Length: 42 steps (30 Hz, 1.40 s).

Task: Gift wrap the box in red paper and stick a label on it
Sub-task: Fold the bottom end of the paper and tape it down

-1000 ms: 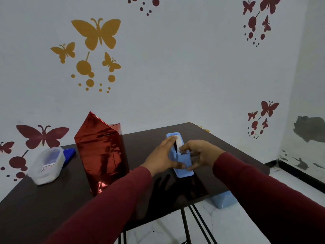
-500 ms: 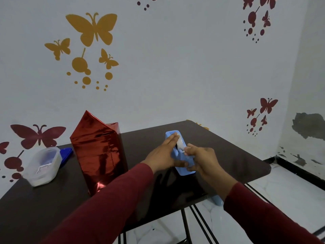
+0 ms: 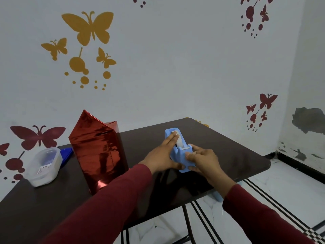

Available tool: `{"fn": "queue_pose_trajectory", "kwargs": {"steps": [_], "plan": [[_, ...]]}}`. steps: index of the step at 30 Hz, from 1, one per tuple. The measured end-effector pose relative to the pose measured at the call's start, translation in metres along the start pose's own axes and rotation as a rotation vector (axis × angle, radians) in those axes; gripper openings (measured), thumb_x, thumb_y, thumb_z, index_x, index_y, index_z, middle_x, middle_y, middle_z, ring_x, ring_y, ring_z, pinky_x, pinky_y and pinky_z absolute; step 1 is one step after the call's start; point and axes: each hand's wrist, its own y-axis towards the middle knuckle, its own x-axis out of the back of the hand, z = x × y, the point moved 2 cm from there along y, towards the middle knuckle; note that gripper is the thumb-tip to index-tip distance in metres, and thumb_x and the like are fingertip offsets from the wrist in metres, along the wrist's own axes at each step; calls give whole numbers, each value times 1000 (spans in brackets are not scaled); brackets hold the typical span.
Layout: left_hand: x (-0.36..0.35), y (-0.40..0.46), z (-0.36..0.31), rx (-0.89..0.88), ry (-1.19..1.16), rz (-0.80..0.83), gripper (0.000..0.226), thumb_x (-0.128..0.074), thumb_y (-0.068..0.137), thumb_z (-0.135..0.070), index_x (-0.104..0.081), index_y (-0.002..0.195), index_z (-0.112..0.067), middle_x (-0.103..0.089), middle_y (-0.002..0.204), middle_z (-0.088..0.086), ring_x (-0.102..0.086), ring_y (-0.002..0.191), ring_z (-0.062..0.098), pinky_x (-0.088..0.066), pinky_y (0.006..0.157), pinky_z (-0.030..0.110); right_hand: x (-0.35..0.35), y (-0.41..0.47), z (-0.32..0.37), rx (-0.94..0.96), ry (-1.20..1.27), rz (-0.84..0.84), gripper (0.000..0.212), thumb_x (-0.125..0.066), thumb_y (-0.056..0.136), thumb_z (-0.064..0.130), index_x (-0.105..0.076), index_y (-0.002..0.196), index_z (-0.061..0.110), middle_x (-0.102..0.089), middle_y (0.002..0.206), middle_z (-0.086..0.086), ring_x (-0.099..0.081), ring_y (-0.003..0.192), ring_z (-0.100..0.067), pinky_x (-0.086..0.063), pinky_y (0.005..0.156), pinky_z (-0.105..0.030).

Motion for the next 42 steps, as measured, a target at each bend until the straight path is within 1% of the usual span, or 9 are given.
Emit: {"fn": "queue_pose_trajectory", "kwargs": {"steps": [3, 6, 8, 10, 19, 25, 30, 34, 42], "plan": [[0, -2, 4, -20, 0, -25, 128, -88, 73, -42, 1, 164, -34, 11, 167, -28, -21, 153, 8, -42, 114, 39, 8, -6, -8, 138, -237, 83, 13, -77, 84, 2, -77, 71, 2, -60, 124, 30, -64, 98, 3, -55, 72, -9], [4, -6, -2, -56, -41, -123, 103, -81, 79, -27, -19, 162, -36, -11, 167, -24, -53, 129, 12, -52, 101, 40, 17, -6, -22, 143, 7, 154, 24, -77, 87, 3, -68, 75, -15, -66, 131, 22, -67, 116, -8, -61, 89, -29], [8, -11, -14, -92, -48, -225, 77, -71, 82, -22, -41, 151, -35, -34, 152, -24, -61, 91, 3, -57, 86, 39, 18, -8, -21, 108, 163, 119, 17, -73, 91, 4, -74, 80, -9, -70, 130, 12, -69, 117, -14, -61, 94, -40], [11, -14, -26, -133, -65, -296, 56, -65, 83, -22, -57, 137, -36, -48, 127, -27, -58, 80, 0, -55, 78, 33, 17, -11, -18, 118, 246, 80, 16, -69, 93, 3, -81, 84, 7, -71, 129, 8, -69, 116, -14, -61, 90, -38], [20, -5, -54, -137, -139, -26, 19, -70, 95, -40, -72, 113, -39, -69, 107, -21, -59, 86, -10, -47, 78, 19, 19, -19, -20, 379, 201, 68, 23, -66, 92, -4, -73, 72, 5, -74, 125, -1, -67, 120, -22, -51, 102, -41], [24, -5, -67, -165, 66, -133, 15, -66, 97, -35, -77, 108, -34, -65, 89, -22, -55, 72, -14, -37, 63, 17, 22, -12, -18, 196, 322, 115, 33, -54, 87, -14, -81, 91, 4, -78, 114, -5, -72, 110, -24, -55, 93, -44], [29, -9, -61, -143, -137, -281, 11, -70, 95, -28, -79, 101, -31, -70, 89, -22, -55, 65, -12, -35, 62, 11, 29, -3, -22, -4, 515, 53, 47, -47, 83, -1, -72, 122, 7, -74, 119, -10, -66, 114, -26, -54, 86, -37], [29, -7, -57, -139, -221, -286, 9, -75, 93, -23, -82, 100, -23, -74, 90, -14, -54, 59, -13, -38, 61, 6, 32, -11, -15, 76, 455, 88, 47, -62, 90, 1, -67, 131, 23, -75, 123, 4, -69, 115, -17, -52, 94, -41], [17, -8, -52, -50, -195, -283, 11, -76, 91, -29, -81, 101, -31, -75, 93, -19, -63, 85, -13, -45, 75, 8, 28, -14, -20, 169, 380, 1, 38, -78, 87, 4, -71, 122, 16, -76, 87, -10, -72, 87, -25, -59, 84, -40]]}}
